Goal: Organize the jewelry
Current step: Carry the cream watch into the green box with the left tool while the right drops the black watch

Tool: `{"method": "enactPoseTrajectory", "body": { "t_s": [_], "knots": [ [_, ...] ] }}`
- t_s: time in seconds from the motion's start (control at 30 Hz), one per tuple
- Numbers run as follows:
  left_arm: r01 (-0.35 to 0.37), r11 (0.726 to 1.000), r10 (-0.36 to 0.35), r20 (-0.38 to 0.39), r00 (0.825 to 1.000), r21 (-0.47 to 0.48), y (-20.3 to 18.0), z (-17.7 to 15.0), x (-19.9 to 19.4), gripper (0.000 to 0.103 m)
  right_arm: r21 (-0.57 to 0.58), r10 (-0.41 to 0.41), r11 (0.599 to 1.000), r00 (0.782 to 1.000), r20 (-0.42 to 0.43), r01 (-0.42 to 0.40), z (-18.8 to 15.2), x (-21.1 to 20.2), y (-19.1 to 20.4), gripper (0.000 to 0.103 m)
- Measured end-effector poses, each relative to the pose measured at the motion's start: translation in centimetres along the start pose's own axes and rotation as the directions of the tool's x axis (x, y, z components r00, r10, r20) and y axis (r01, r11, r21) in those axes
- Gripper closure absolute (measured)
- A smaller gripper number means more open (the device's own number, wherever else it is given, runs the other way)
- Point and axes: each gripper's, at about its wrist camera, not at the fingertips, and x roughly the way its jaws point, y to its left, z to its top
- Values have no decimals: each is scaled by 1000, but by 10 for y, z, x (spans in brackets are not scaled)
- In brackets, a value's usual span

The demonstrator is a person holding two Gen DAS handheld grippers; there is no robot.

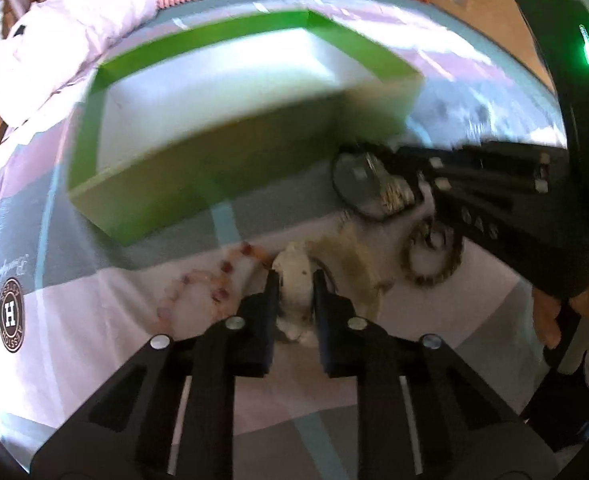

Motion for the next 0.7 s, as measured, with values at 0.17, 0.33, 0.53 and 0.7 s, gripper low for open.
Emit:
{"method": "enactPoseTrajectory", "body": {
  "t_s": [0.17,0.33,0.53,0.7],
  "knots": [
    [12,996,-3,105,995,-87,28,10,-28,86,17,25,1000,998,54,-26,5,-14,-4,99],
    [6,994,8,120,993,-113,37,13,-34,86,11,0,1000,1000,13,0,7,-6,-7,97],
    [-2,998,6,64,998,-60,22,9,-18,86,21,-4,1000,997,-76,5,-2,23,-6,70],
    [-18,999,22,104,994,-40,18,11,-25,86,77,57,996,998,-27,-54,5,7,-11,99]
  ]
}}
